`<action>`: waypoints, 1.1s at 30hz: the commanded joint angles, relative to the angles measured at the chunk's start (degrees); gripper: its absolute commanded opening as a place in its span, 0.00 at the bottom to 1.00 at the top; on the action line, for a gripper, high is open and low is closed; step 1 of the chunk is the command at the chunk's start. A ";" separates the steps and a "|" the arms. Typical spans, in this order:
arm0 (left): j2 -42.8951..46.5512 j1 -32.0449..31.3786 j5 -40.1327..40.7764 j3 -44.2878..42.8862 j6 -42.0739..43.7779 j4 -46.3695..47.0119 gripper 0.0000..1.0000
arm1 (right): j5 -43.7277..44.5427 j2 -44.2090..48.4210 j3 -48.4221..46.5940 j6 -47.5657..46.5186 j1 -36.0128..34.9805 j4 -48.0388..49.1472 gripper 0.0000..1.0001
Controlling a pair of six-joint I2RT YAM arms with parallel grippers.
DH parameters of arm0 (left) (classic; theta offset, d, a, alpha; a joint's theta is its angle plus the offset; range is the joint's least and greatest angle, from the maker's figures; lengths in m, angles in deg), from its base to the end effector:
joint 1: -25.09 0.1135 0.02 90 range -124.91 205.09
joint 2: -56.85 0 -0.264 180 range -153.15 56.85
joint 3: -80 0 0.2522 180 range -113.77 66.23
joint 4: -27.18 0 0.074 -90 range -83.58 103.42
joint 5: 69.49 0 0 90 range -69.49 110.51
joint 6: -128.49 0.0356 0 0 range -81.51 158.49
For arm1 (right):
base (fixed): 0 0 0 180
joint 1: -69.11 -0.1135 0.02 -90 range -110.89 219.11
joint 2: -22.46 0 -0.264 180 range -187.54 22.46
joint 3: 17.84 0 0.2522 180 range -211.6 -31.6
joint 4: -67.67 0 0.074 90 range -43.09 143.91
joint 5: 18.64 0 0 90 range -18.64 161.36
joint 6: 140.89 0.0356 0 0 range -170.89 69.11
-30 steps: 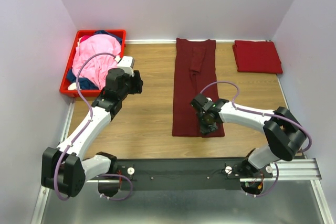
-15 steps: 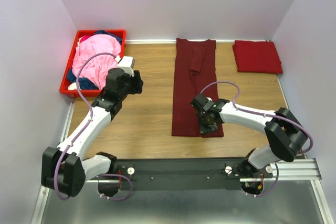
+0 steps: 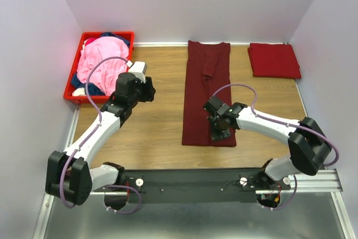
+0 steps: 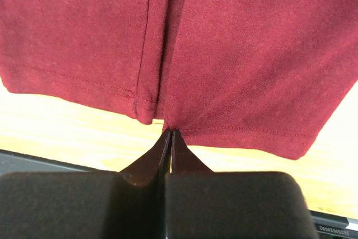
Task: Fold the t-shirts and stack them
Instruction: Fold the tshirt
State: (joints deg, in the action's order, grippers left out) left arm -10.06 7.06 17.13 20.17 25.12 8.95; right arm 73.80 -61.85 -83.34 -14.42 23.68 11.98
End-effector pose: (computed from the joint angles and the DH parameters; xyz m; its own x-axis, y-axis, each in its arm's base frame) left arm 0.2521 -0.0843 0.2784 -0.4787 -0.0870 -0.8737 0.2559 0.9381 -0.2336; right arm 0.1848 0.1855 0.1893 -0.9621 -0.1305 -0.2393 -0.1640 0.9784 0.1259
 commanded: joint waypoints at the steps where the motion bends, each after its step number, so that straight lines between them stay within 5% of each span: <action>1: -1.11 -2.10 -2.52 -0.43 -1.83 -1.68 0.59 | -3.65 -2.08 0.85 0.09 -0.54 0.18 0.08; 6: -1.64 -7.02 -1.46 0.27 -5.08 -4.31 0.58 | -7.88 -3.93 3.93 0.44 -0.54 5.36 0.16; 10: -2.52 -11.84 -2.33 1.59 -9.21 -7.74 0.58 | -7.11 -1.04 3.50 0.36 -0.54 5.72 0.39; 25: -6.38 -23.02 -1.29 2.12 -17.66 -16.97 0.58 | 14.16 10.57 7.88 7.39 4.20 -9.30 0.59; 33: -12.62 -28.29 2.50 -3.93 -18.10 -20.75 0.58 | 13.65 8.73 8.51 7.83 8.86 -9.57 0.68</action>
State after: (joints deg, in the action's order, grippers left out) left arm -20.75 -18.95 17.02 19.93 7.97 -9.37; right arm 84.53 -51.86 -75.43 -8.13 31.15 4.28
